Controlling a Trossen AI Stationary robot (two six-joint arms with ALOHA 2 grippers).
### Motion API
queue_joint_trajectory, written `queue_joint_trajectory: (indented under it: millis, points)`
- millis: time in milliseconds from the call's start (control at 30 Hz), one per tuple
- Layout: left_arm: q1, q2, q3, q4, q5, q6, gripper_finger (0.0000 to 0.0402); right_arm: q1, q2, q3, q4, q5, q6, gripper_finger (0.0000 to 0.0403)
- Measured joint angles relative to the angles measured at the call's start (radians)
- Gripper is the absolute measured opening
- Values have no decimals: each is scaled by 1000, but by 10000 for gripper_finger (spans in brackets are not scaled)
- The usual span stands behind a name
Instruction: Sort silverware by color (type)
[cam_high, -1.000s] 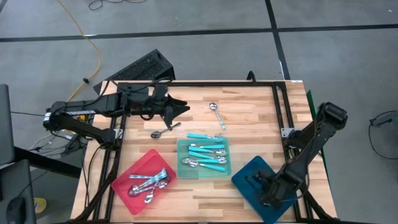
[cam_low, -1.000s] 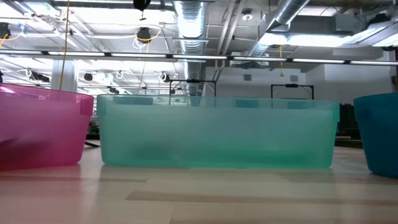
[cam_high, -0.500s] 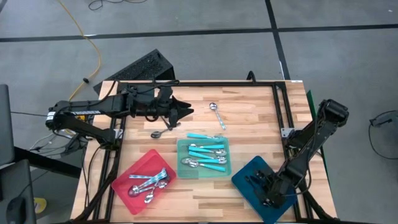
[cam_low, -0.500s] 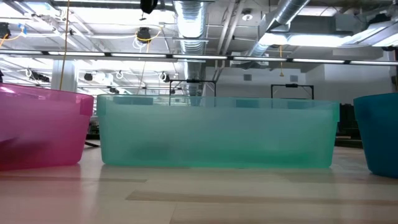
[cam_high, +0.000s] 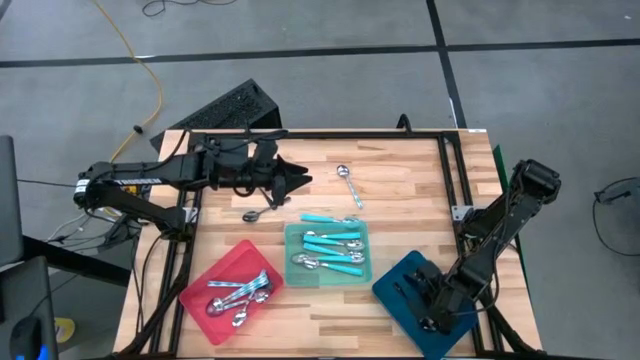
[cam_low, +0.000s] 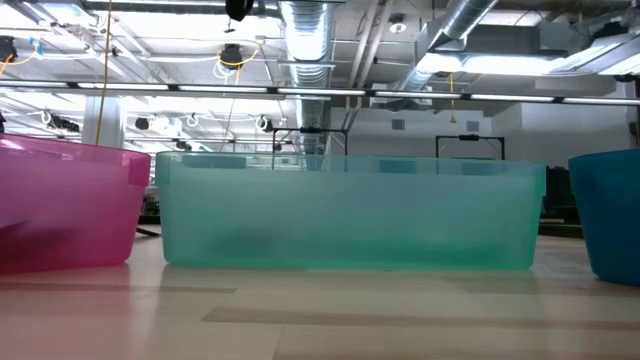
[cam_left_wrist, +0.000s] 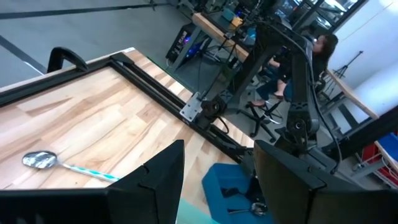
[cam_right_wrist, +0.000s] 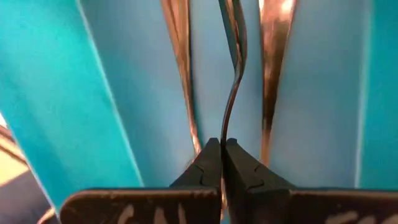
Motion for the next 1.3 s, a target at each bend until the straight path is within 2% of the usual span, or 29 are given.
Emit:
queue_joint_trajectory:
  millis: [100,233,567,933,1300]
  points:
    - [0,0,0,0,13,-2,176,-10,0,0,2,55,3,20]
    - [0,0,0,0,27,0,176,-28,8,0,3,70,2,20]
    - [6,0,0,0,17,53,176,-33,19,0,-3,34,21,22]
    - [41,0,0,0,36,61,176,-38,123,4,49,-5,55,35]
    - [65,0,0,-7,59,89,176,-66,127,2,45,-59,40,41]
